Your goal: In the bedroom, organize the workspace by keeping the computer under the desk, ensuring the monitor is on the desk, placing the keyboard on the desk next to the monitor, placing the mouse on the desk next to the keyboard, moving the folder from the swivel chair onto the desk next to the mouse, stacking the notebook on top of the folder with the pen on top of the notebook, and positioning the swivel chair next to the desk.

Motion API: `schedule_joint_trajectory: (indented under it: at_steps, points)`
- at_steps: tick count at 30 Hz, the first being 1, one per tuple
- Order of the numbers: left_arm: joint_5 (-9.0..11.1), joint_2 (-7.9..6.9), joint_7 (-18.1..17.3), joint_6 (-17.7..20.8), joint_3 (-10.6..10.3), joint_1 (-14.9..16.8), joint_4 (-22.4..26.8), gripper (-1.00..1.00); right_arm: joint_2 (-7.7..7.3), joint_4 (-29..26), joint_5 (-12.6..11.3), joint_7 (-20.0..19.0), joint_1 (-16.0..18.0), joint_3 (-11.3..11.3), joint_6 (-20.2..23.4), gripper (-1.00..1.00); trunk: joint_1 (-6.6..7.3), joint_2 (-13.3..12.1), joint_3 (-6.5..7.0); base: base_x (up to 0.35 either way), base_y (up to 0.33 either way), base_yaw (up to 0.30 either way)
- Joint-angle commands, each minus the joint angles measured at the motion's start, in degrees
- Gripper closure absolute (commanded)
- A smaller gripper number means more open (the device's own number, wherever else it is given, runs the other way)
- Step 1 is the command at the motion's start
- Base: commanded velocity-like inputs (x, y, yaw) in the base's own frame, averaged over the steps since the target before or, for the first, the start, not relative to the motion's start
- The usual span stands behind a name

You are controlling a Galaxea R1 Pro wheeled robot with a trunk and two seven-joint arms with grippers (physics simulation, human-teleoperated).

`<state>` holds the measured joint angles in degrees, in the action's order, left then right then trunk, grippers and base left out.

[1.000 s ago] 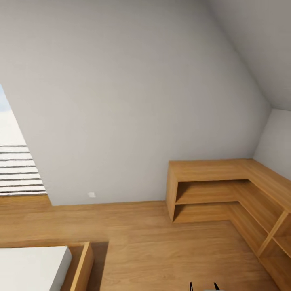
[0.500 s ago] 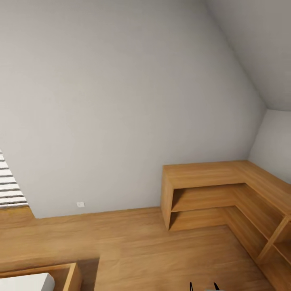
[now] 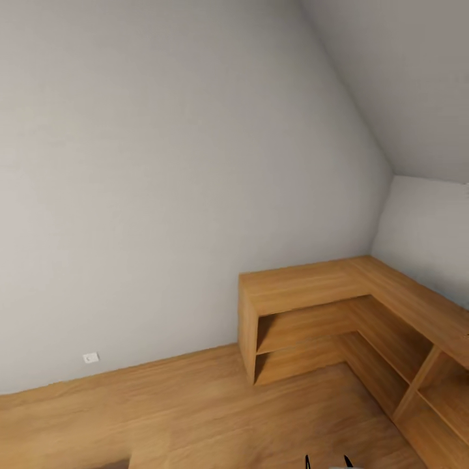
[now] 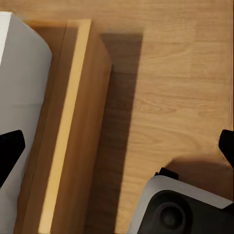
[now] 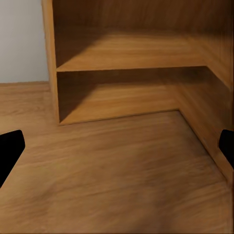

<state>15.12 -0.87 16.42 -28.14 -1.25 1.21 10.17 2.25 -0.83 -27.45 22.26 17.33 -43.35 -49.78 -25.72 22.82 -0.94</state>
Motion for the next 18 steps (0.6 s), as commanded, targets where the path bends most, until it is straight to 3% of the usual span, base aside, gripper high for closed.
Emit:
schedule_joint_trajectory:
  at_steps: [1,18]
  points:
    - [0.3,-0.01,0.1,-0.2,-0.2,0.0,0.0,-1.0,0.03,0.0,-0.2,0.3,0.1,-0.5,-0.1,-1.0,-0.07,0.1,-0.1,0.327,0.0,-0.266]
    - [0.3,-0.09,0.1,-0.1,-0.2,0.0,0.0,-1.0,0.12,0.0,-0.2,0.3,0.0,-0.5,0.0,-1.0,-0.07,0.1,-0.1,0.303,0.021,-0.266]
